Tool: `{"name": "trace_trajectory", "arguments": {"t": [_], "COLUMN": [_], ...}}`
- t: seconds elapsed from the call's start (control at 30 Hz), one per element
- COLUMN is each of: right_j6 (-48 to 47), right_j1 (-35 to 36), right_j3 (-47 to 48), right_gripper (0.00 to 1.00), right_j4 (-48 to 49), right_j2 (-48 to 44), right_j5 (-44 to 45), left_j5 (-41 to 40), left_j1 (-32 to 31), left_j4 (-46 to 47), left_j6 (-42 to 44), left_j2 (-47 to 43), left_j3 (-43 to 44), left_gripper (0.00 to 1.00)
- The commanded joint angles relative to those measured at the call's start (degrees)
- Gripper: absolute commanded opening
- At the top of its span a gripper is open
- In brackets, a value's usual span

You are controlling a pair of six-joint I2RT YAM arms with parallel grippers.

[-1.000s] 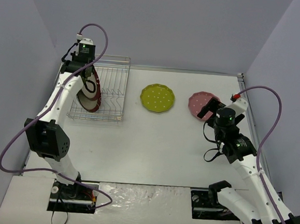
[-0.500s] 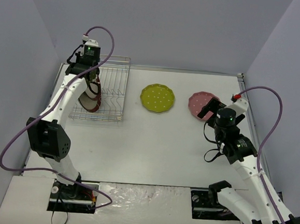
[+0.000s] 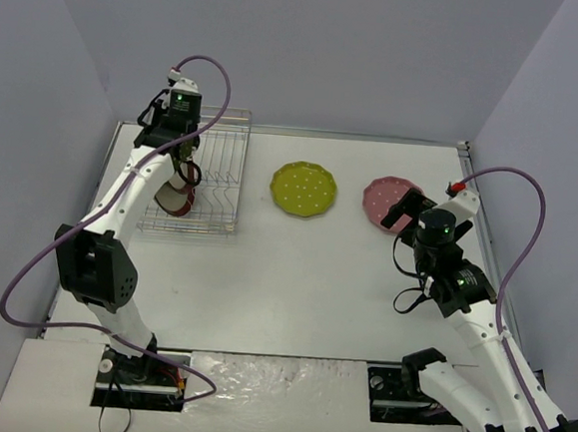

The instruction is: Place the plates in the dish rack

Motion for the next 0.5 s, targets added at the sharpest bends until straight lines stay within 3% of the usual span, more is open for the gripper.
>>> {"name": "trace_trajectory", "arguments": {"t": [0.0,0.47], "right_j6": [0.8,1.2], "right_j1": [-0.2,-0.2], "right_j3": [0.1,-0.1], "right_gripper": [1.0,1.0], "right_j4": [3.4,3.4], "right_j2": [-0.7,-0.5], "right_j5": [-0.1,-0.7], "left_j5": [-8.0,-12.6], "left_j1": [-0.1,-1.3], "left_j4": [6.4,12.0], "left_j6": [4.8,9.9], "left_j2": [-3.9,-4.3], "left_j3": [0.4,-3.3], "left_gripper": [0.0,0.0]}}
